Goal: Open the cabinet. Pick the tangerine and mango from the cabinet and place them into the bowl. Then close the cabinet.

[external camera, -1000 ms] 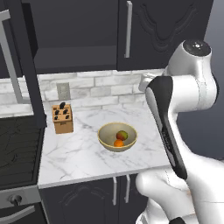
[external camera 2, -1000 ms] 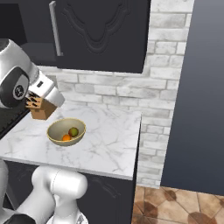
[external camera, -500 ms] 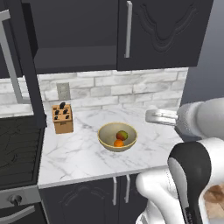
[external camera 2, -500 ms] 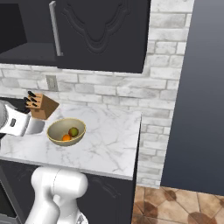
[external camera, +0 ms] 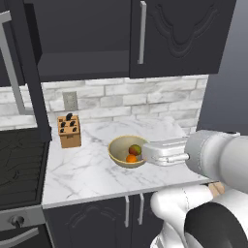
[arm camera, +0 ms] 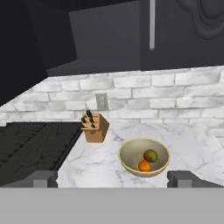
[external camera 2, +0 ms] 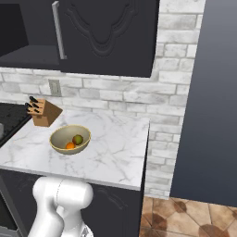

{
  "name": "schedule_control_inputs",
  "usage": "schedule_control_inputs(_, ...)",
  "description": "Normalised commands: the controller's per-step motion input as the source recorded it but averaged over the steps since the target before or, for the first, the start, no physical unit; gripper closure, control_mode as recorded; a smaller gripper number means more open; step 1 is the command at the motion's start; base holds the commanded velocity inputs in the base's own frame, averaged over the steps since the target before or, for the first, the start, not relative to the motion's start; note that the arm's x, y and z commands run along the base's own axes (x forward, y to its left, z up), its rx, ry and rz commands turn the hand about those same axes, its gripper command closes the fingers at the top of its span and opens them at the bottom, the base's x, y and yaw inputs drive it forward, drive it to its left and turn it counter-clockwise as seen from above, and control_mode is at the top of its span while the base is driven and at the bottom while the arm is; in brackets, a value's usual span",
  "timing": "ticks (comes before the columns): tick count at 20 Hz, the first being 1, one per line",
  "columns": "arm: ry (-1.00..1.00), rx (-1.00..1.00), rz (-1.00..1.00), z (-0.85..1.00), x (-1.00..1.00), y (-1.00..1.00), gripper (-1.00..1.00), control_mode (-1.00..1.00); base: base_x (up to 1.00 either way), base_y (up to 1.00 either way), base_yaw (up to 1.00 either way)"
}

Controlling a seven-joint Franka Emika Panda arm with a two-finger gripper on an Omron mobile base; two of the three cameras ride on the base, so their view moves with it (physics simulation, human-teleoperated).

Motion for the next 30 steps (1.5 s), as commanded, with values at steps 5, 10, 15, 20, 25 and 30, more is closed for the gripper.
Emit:
schedule_control_inputs(5, -0.31, -0.05, 0.07, 0.02, -0.09, 0.93, -1.00, -1.00, 0.00, 0.00, 0.00)
schedule_control_inputs(10, -0.29, 0.00, 0.03, 0.00, 0.01, 1.00, -1.00, -1.00, 0.00, 0.00, 0.00)
schedule_control_inputs(15, -0.29, 0.00, 0.00, 0.00, 0.14, 0.99, -1.00, -1.00, 0.00, 0.00, 0.00)
schedule_control_inputs(20, -0.29, 0.00, 0.00, -0.01, 0.17, 0.99, -1.00, -1.00, 0.00, 0.00, 0.00)
schedule_control_inputs(25, -0.28, 0.00, 0.00, 0.00, 0.38, 0.90, -1.00, -1.00, 0.00, 0.00, 0.00)
schedule_control_inputs(30, -0.21, -0.04, -0.11, -0.02, 0.65, 0.66, -1.00, -1.00, 0.00, 0.00, 0.00)
